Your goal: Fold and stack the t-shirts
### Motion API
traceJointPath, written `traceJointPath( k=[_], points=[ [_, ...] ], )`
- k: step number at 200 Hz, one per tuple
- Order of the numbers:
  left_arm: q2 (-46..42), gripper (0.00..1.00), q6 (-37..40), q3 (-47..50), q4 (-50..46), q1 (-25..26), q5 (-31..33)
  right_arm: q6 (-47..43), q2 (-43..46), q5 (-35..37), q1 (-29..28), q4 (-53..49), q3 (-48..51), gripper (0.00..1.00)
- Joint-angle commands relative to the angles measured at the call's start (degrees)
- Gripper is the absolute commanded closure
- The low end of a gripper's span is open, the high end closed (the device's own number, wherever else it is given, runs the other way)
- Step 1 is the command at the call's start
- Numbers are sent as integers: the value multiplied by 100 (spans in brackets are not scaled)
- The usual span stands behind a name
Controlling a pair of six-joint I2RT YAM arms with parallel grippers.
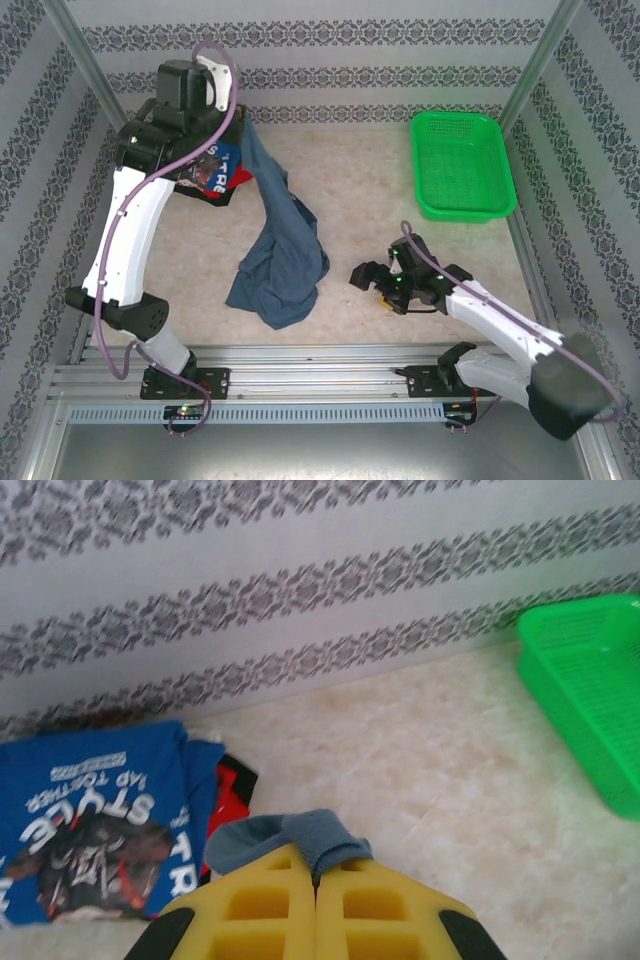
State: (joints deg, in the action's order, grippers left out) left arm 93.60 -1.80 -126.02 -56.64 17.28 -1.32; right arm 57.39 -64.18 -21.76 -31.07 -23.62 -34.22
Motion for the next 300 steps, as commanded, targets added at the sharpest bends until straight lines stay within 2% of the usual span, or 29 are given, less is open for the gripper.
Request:
traceJointPath(
  k=[1,28,53,90,118,181,213,238,278,300],
  points=[
    [-337,100,139,491,41,-168,105,120,-799,470,-233,573,-554,14],
    [-668,100,170,1004,65,-278,53,281,-1677,469,-275,1100,-1054,25],
    [-1179,100,193,1752,148,-419,183,255,-2363,675,-264,907,-1735,31],
    [-1965,100,207,2834,180,-630,382,318,-3375,652,-245,890,-2528,47],
    [-2393,100,290,3332,138,-829,642,446,-3894,675,-318,805,-2908,53],
    [-2879,100,289,4098,171,-1050,1553,607,-4340,734,-483,657,-3220,54],
    [-2995,100,268,4393,284,-1061,1432,557,-4674,721,-556,551,-3514,56],
    [-3073,100,274,4598,381,-1074,1513,571,-4873,888,-580,394,-3684,66],
    [-3221,100,295,4798,511,-1165,1680,403,-4671,1453,-319,156,-3651,100],
    [-3226,100,286,4782,558,-1200,1685,223,-4181,1655,-53,136,-3497,100]
  ],
)
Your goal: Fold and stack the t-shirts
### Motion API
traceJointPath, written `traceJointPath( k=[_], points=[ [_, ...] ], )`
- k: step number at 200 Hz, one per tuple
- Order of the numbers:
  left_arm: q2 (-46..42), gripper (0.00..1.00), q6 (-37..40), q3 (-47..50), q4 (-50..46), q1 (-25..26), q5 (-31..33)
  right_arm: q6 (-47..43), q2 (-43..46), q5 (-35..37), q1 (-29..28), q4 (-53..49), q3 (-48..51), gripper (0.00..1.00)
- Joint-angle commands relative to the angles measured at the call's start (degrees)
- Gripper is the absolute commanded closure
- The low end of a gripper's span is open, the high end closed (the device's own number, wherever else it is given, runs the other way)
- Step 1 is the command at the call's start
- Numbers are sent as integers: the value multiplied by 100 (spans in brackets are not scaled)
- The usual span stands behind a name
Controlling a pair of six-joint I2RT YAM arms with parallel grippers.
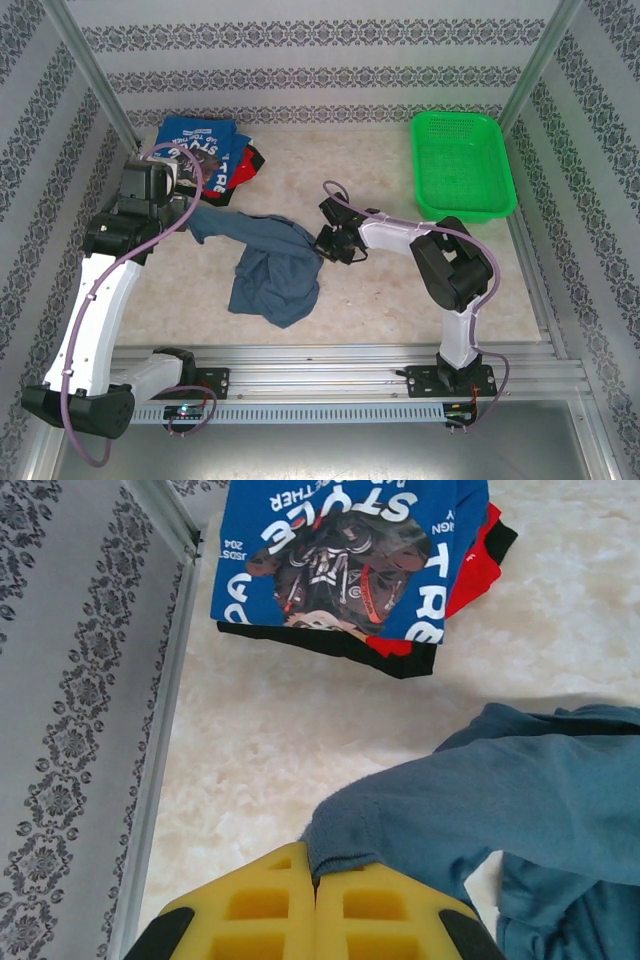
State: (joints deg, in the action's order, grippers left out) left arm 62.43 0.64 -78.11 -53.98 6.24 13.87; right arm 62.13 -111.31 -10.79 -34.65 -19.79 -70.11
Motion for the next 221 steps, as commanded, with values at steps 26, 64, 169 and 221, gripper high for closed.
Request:
traceJointPath(
  k=[26,64,169,221],
  points=[
    [-123,100,32,-40,371,-136,188,-574,1234,685,572,-356,244,100],
    [-152,100,-29,-12,540,-163,143,-941,1972,552,840,-666,322,100],
    [-172,100,112,-193,732,-193,406,-2337,3431,247,1395,-1908,-810,100],
    [-306,100,225,47,823,-194,515,-2530,3506,-217,1545,-2534,-920,100]
  ],
)
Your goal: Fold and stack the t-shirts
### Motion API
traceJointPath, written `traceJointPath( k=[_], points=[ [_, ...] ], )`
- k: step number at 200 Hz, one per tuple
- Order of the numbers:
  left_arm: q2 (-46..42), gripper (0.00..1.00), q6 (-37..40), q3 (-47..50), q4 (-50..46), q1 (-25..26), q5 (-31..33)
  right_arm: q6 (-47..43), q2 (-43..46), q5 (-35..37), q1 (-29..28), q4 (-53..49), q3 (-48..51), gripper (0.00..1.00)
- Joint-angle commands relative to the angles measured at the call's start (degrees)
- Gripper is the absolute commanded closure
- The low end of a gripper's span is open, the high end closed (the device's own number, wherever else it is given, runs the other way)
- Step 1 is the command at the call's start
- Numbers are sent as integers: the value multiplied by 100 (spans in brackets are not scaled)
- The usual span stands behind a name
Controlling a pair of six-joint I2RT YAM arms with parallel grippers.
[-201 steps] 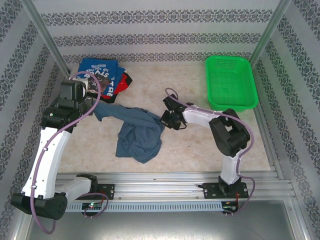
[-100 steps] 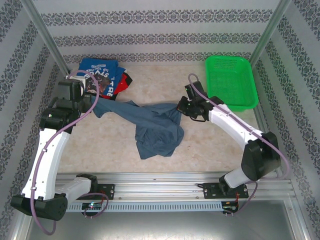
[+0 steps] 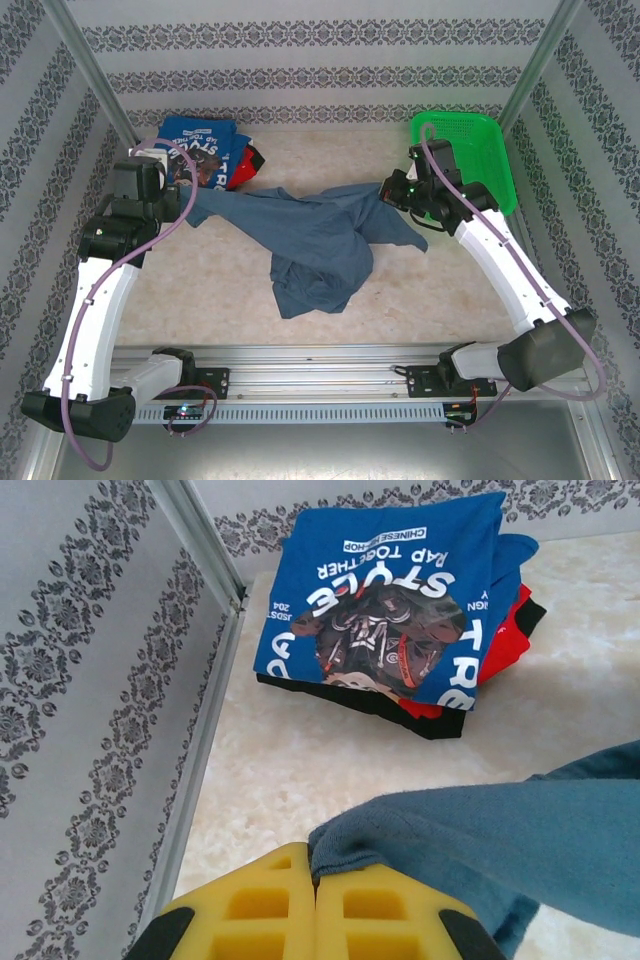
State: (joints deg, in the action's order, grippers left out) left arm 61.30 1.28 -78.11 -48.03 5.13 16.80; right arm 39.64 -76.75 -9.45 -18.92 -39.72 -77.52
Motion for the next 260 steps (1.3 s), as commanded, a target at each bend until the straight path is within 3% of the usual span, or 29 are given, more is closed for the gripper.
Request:
traceJointPath(
  k=[1,35,68,92,102,110,130,164,208,260],
  points=[
    [-199,100,162,53,226,-82,220,-290,44,-366,-31,-573,-191,100],
    [-256,100,90,312,311,-84,222,-436,-425,-580,-457,-1225,-215,100],
    [-382,100,1,792,400,-82,194,-370,-1044,-780,-986,-698,128,100],
    [-461,100,-48,1093,528,-82,148,-557,-1706,-1099,-1049,-204,-92,100],
    [-459,100,-65,1185,567,-82,135,-696,-1881,-1196,-1019,16,-210,91],
    [-457,100,-84,1237,616,-82,128,-790,-1961,-1186,-985,109,-318,74],
    [-413,100,-127,1287,691,-82,70,-925,-1861,-987,-908,-167,-558,52],
    [-394,100,-163,1323,738,-82,-3,-896,-482,-286,-836,-874,610,33],
    [-470,100,-165,1452,888,-14,-254,424,1372,-1122,-36,-458,3342,34],
    [-390,100,-128,1465,1137,143,-308,730,994,-1532,-103,349,4044,39]
  ],
)
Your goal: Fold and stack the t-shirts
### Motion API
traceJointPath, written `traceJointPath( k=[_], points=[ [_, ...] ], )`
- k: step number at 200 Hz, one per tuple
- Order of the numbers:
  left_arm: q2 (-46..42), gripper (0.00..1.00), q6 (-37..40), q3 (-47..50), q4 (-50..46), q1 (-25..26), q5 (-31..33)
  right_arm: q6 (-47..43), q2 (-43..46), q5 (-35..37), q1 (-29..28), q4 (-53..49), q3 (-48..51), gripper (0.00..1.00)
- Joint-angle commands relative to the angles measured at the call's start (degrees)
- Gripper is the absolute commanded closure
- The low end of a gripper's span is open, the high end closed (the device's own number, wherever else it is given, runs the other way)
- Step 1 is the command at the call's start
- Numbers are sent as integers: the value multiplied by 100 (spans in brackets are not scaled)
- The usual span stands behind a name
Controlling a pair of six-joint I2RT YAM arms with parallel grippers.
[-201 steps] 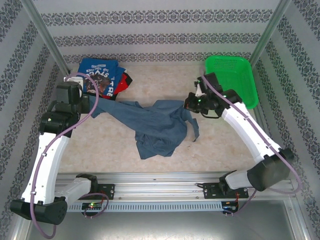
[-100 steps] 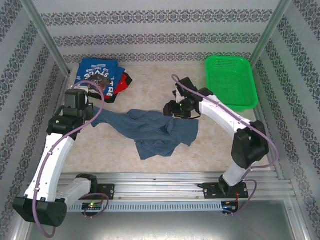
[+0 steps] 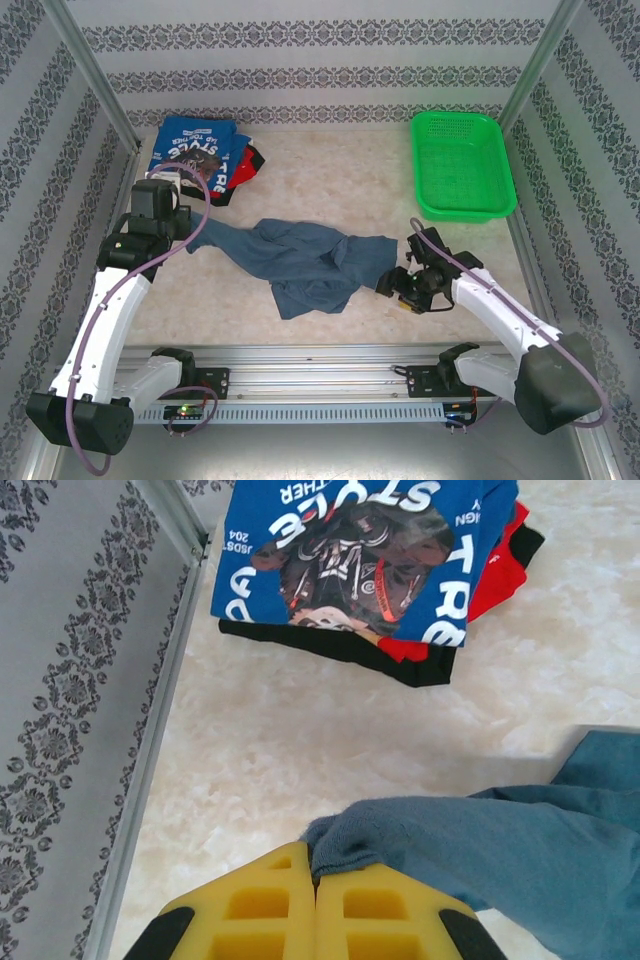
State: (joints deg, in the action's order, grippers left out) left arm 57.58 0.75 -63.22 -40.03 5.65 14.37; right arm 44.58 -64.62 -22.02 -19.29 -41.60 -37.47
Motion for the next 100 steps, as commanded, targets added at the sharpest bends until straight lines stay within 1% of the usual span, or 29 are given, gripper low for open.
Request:
traceJointPath(
  k=[1,14,55,100],
  points=[
    [-10,100,-75,-24,333,92,-66,236,-231,-280,-66,543,48,39],
    [-12,100,-71,-28,346,104,-65,363,-348,-376,-57,766,224,41],
    [-95,100,-82,51,325,111,-79,1001,-344,-461,56,1743,597,43],
    [-147,100,-92,95,320,121,-101,1080,-666,-403,186,2076,620,47]
  ],
)
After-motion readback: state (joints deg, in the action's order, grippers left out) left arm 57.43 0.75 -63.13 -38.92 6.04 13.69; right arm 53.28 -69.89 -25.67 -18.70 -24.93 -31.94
